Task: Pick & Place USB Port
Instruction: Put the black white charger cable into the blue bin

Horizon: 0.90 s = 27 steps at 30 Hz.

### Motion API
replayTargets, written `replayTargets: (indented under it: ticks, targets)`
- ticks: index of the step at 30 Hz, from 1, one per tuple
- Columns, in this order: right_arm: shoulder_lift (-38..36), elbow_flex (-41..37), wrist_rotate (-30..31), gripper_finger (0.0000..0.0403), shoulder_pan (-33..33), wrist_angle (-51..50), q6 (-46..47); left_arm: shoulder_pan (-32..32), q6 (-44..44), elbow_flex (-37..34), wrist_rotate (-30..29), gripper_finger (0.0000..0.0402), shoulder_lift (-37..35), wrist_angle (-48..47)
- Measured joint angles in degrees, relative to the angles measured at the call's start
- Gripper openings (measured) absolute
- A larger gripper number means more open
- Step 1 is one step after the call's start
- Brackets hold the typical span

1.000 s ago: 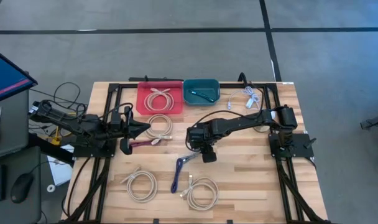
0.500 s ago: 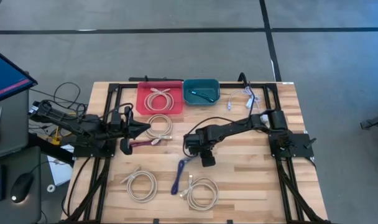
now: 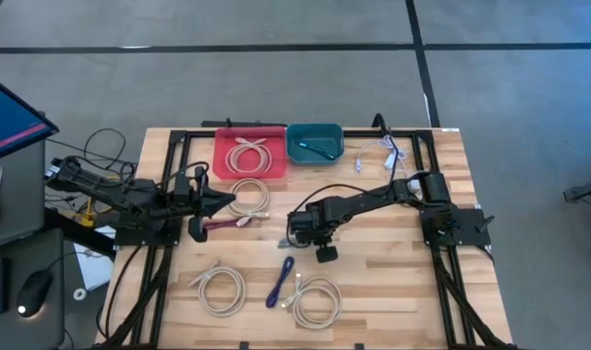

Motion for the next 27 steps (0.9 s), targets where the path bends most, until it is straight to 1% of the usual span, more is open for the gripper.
replayTargets:
  ticks: [3, 9, 13, 21, 24, 27]
  targets:
    - [-1.4, -0.2, 0.3, 0.0009, -0.3, 0.3, -0.4, 0.0, 0.0, 0.0, 0.0, 0.0006, 0.0, 0.0]
    - [-7.9, -0.1, 1.1, 0.0005, -3.1, -0.9, 0.5, 0.0, 0.0, 0.0, 0.0, 0.0006, 0.0, 0.1]
    - [-13.5, -0.1, 6.6, 0.0005, -5.8, -1.9, 1.8, 0.0, 0.0, 0.0, 0.0, 0.0006, 0.0, 0.1]
    - [-22.8, 0.0, 13.2, 0.0005, -12.4, -5.5, 4.0, 0.0, 0.0, 0.0, 0.0, 0.0006, 0.0, 0.1]
    - [-25.0, 0.4, 15.1, 0.0005, -14.5, -8.4, 3.5, 0.0, 0.0, 0.0, -0.2, 0.0006, 0.0, 0.1]
    - [-25.5, 3.1, 17.1, 0.0005, -16.7, -12.7, 2.4, 0.0, 0.0, 0.0, -0.8, 0.0006, 0.0, 0.1]
